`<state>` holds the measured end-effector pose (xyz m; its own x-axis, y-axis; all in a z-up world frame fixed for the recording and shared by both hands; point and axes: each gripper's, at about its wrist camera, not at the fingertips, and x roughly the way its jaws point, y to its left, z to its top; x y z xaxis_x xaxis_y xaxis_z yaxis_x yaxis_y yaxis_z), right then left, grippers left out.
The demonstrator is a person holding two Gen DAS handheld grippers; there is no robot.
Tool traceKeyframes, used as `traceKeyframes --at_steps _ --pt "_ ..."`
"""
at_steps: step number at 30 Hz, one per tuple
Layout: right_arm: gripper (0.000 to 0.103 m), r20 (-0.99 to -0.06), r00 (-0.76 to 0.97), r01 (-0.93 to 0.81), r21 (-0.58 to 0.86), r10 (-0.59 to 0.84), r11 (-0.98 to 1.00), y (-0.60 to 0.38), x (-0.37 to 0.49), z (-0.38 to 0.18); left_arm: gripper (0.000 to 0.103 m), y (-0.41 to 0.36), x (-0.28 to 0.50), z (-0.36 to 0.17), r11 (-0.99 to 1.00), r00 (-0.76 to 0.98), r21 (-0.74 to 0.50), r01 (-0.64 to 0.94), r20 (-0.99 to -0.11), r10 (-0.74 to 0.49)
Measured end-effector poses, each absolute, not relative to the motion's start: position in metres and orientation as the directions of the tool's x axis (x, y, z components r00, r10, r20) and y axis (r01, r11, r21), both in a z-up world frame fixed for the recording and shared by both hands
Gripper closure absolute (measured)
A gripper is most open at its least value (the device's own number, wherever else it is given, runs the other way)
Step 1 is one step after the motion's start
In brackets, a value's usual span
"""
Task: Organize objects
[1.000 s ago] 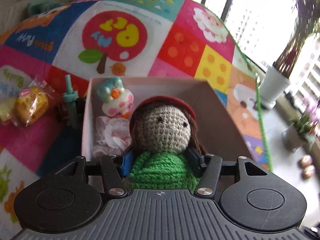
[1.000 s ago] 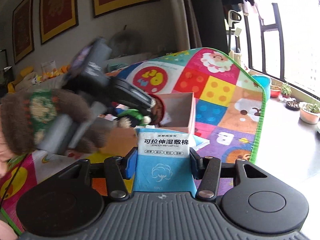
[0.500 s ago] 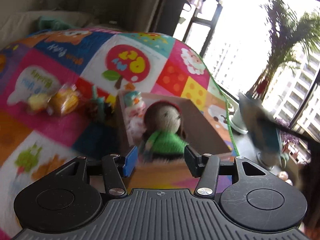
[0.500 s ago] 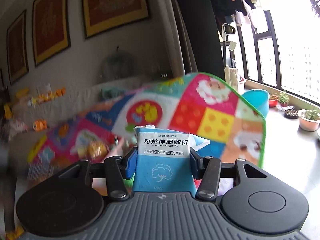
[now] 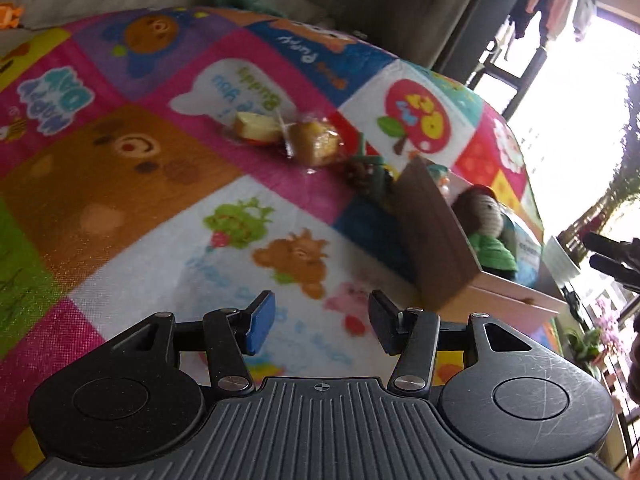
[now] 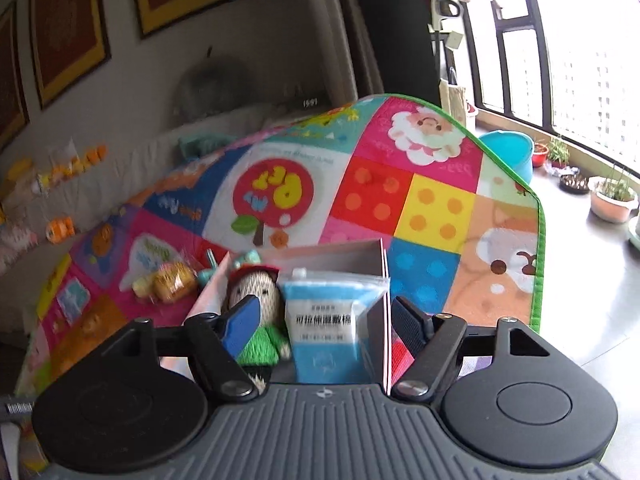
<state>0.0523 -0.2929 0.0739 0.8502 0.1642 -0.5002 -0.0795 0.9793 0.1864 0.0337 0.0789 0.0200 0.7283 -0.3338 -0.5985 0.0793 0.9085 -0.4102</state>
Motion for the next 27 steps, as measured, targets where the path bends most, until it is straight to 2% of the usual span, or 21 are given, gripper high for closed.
traceKeyframes --at_steps 4,8,12,13,15,16,20,24,27 --pt "0.030 -0.527 0.812 -0.156 0.214 0.249 0.964 -0.261 0.072 0.090 0.047 0.086 0.051 0.027 0.908 0.764 -0.411 0.081 -0.560 -0.322" --pt "0.030 -0.588 0.732 -0.250 0.236 0.343 0.939 -0.199 0.126 0.109 0.047 0.102 0.091 0.040 0.920 0.842 -0.385 0.073 -0.471 -0.264" --pt "0.031 -0.666 0.676 -0.289 0.153 0.315 0.945 -0.130 0.195 0.100 0.047 0.128 0.155 0.045 0.898 0.882 -0.437 0.048 -0.404 -0.243" --pt "0.034 -0.686 0.667 -0.291 0.122 0.292 0.949 -0.114 0.214 0.094 0.047 0.134 0.171 0.045 0.888 0.882 -0.459 0.035 -0.404 -0.244" --pt "0.048 -0.715 0.653 -0.283 0.076 0.250 0.956 -0.090 0.244 0.081 0.047 0.149 0.208 0.043 0.863 0.865 -0.504 0.023 -0.423 -0.270" --pt "0.050 -0.735 0.640 -0.269 0.061 0.225 0.961 -0.079 0.263 0.071 0.047 0.155 0.224 0.042 0.856 0.861 -0.517 0.014 -0.429 -0.273" --pt "0.072 -0.788 0.602 -0.198 0.011 0.130 0.980 -0.057 0.312 0.040 0.051 0.162 0.278 0.028 0.853 0.812 -0.522 -0.012 -0.503 -0.297" --pt "0.082 -0.832 0.553 -0.168 -0.068 0.037 0.984 -0.049 0.333 0.016 0.054 0.150 0.298 0.004 0.837 0.743 -0.548 0.006 -0.557 -0.370" --pt "0.085 -0.846 0.530 -0.208 -0.068 0.054 0.976 -0.049 0.322 0.010 0.058 0.143 0.291 -0.009 0.822 0.707 -0.568 0.037 -0.567 -0.423"
